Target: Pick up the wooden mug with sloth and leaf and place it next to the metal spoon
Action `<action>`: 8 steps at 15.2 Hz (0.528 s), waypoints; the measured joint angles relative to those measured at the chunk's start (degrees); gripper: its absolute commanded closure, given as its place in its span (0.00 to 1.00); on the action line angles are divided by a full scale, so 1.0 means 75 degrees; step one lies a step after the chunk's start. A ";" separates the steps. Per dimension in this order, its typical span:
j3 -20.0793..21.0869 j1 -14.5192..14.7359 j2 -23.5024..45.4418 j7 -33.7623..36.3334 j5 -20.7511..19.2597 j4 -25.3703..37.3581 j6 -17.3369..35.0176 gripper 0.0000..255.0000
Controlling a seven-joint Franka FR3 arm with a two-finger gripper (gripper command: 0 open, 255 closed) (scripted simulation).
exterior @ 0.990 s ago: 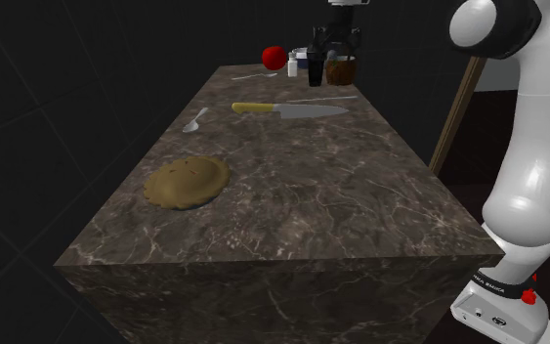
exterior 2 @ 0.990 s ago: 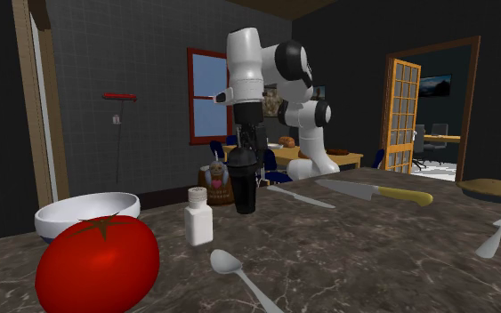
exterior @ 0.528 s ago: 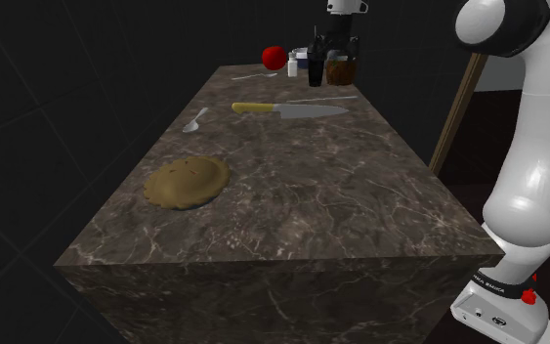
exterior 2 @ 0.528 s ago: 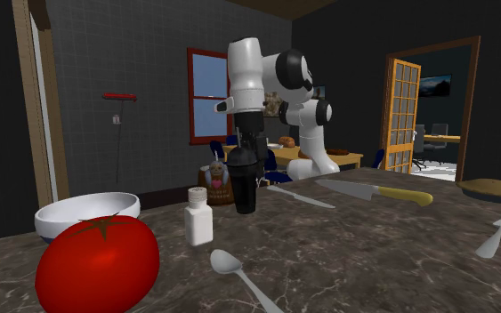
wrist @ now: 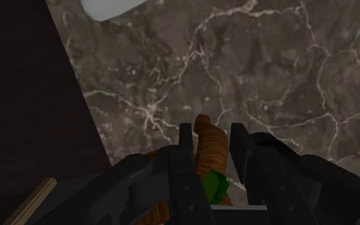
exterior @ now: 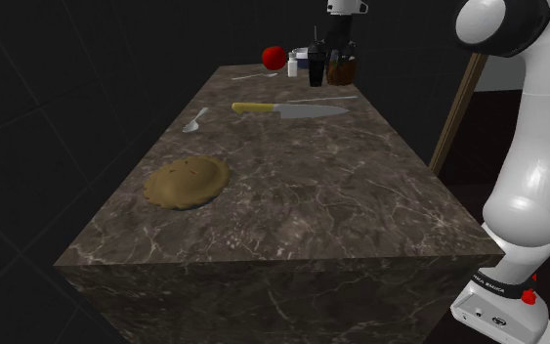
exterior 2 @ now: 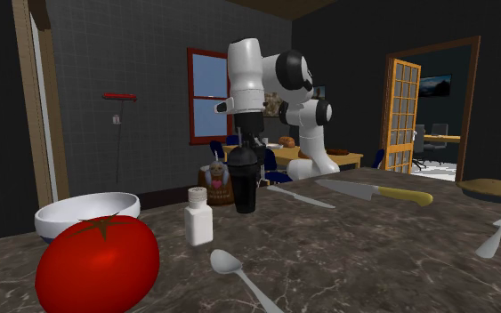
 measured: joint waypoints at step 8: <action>-0.0005 -0.0016 0.0056 0.0002 0.0005 0.0217 -0.0168 1.00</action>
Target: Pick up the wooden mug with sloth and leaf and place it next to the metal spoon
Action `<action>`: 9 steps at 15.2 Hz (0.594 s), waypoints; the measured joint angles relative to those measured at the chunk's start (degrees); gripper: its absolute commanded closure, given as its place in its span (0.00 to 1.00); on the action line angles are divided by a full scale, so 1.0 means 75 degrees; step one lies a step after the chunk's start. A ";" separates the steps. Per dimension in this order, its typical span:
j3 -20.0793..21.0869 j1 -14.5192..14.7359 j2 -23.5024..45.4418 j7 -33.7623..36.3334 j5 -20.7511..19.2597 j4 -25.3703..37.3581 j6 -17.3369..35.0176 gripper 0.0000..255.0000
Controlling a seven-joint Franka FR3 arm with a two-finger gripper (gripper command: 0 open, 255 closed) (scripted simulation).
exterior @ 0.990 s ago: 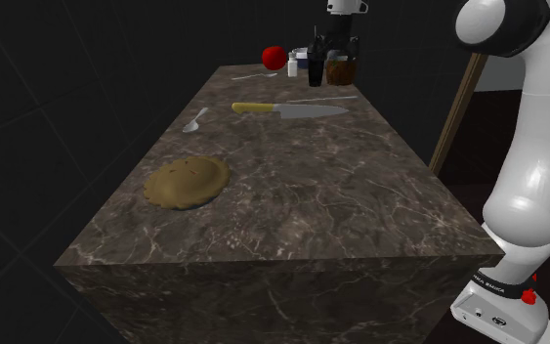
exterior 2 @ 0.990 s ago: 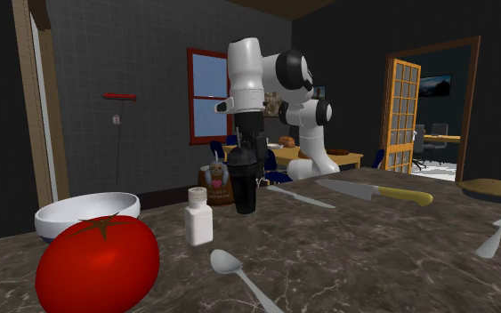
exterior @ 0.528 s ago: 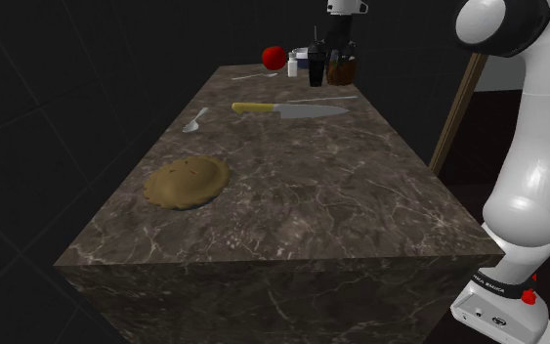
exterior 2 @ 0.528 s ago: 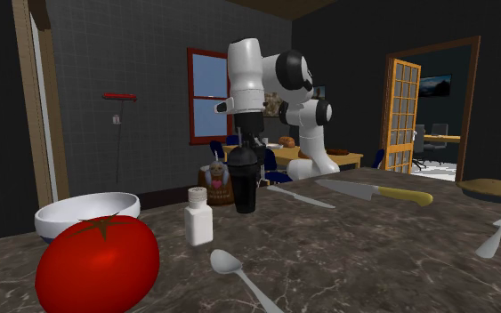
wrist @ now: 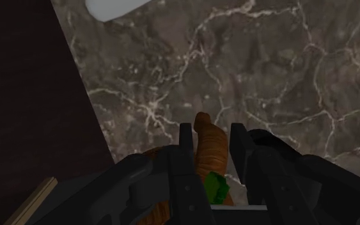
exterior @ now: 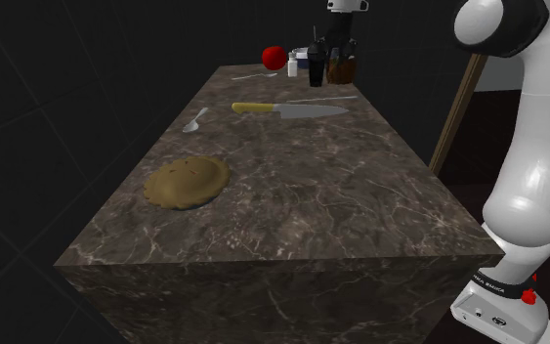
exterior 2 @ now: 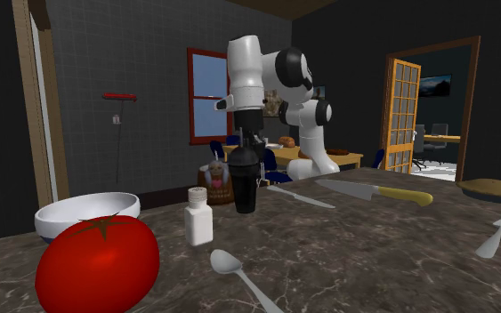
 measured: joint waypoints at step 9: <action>0.0004 -0.0079 0.0617 0.0094 0.0065 0.1848 -0.1231 1.00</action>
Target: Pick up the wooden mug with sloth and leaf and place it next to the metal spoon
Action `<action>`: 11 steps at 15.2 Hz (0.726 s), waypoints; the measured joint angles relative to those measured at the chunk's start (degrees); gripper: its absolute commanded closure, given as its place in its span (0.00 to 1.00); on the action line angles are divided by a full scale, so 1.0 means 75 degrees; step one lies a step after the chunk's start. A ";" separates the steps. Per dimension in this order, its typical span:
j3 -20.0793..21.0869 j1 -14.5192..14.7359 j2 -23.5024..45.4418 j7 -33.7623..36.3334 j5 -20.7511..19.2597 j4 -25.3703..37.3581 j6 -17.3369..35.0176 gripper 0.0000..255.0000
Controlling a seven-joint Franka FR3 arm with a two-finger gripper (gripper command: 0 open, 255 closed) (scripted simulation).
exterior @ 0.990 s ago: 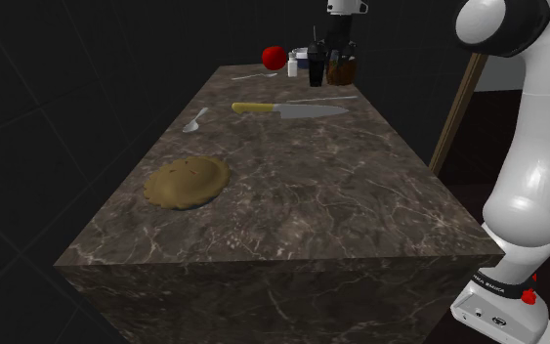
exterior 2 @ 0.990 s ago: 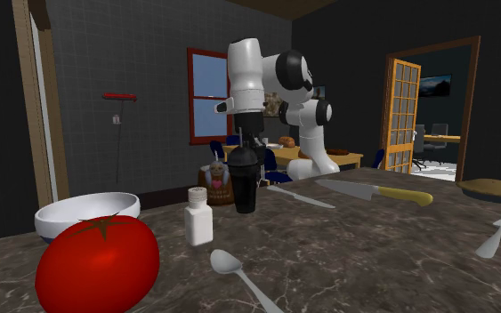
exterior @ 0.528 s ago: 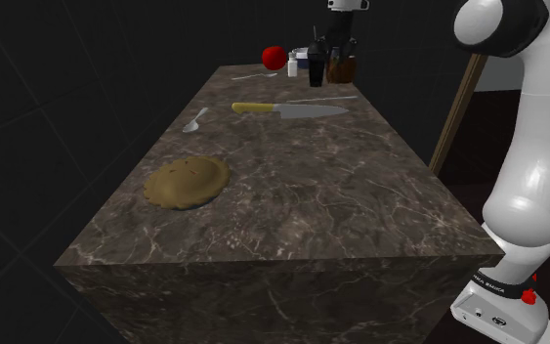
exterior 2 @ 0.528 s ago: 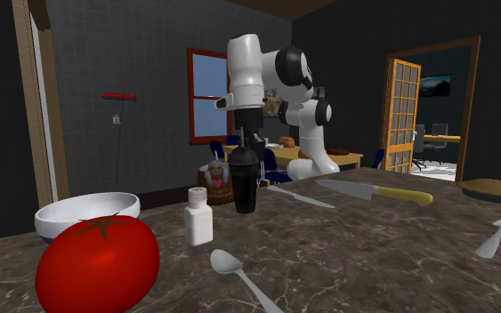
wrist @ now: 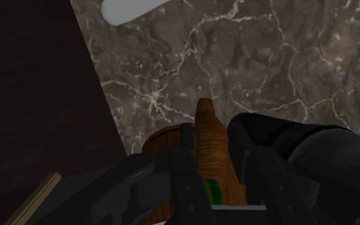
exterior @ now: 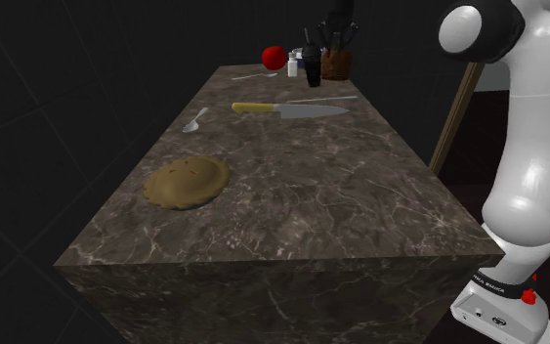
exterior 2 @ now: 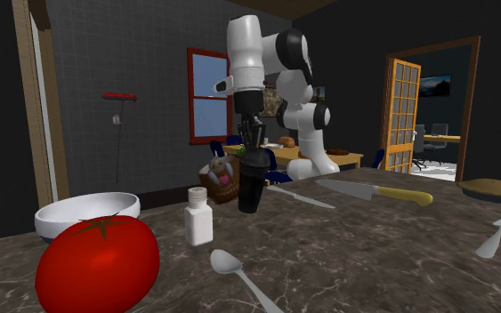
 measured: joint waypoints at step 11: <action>0.0122 0.0465 -0.0163 0.0637 -0.0040 0.0518 -0.0628 1.00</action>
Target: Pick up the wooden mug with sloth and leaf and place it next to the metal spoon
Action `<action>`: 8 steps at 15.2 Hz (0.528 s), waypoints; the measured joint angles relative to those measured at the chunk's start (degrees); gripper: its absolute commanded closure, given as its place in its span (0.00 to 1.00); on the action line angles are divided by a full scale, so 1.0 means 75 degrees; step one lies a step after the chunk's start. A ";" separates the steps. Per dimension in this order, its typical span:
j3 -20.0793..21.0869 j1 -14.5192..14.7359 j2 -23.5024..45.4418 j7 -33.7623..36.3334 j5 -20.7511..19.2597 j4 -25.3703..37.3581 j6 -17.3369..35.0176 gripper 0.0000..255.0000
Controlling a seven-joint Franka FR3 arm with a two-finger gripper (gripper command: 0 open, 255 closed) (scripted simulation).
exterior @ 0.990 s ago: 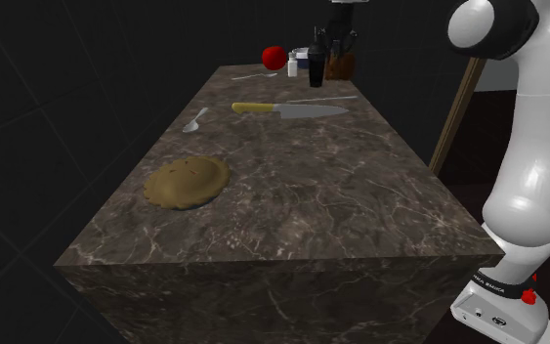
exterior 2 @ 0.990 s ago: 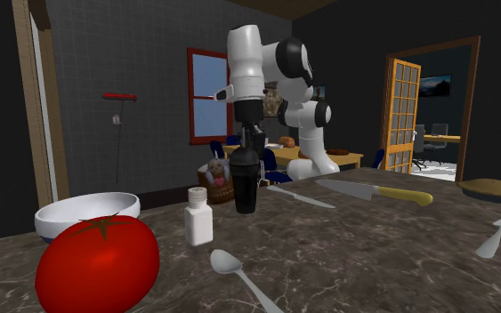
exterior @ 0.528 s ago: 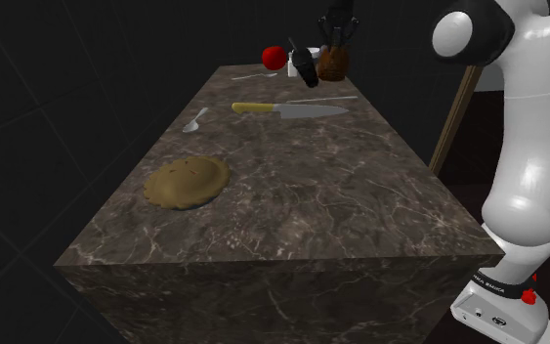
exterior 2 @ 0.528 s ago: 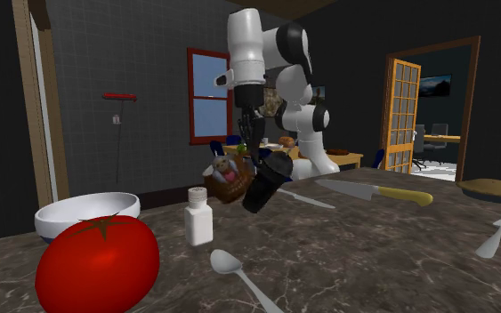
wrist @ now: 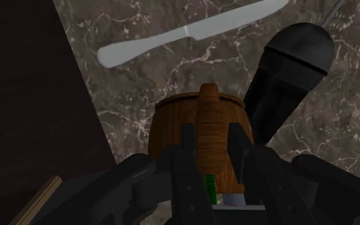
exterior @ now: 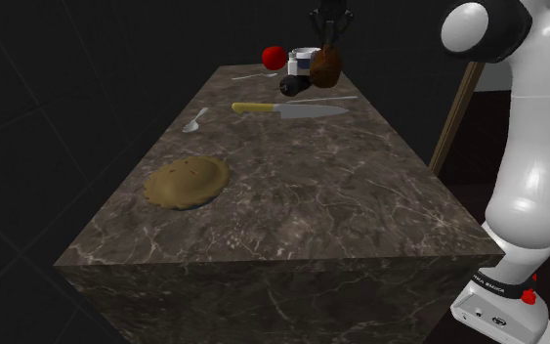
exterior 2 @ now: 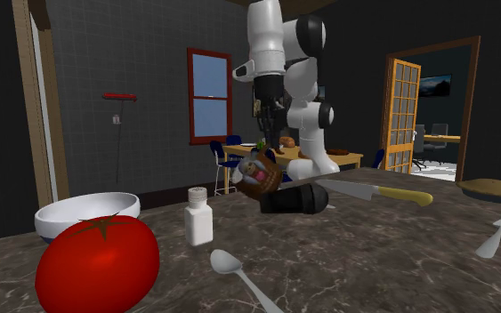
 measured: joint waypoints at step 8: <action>0.0469 0.0960 -0.1574 0.1254 -0.0218 -0.2325 0.0874 1.00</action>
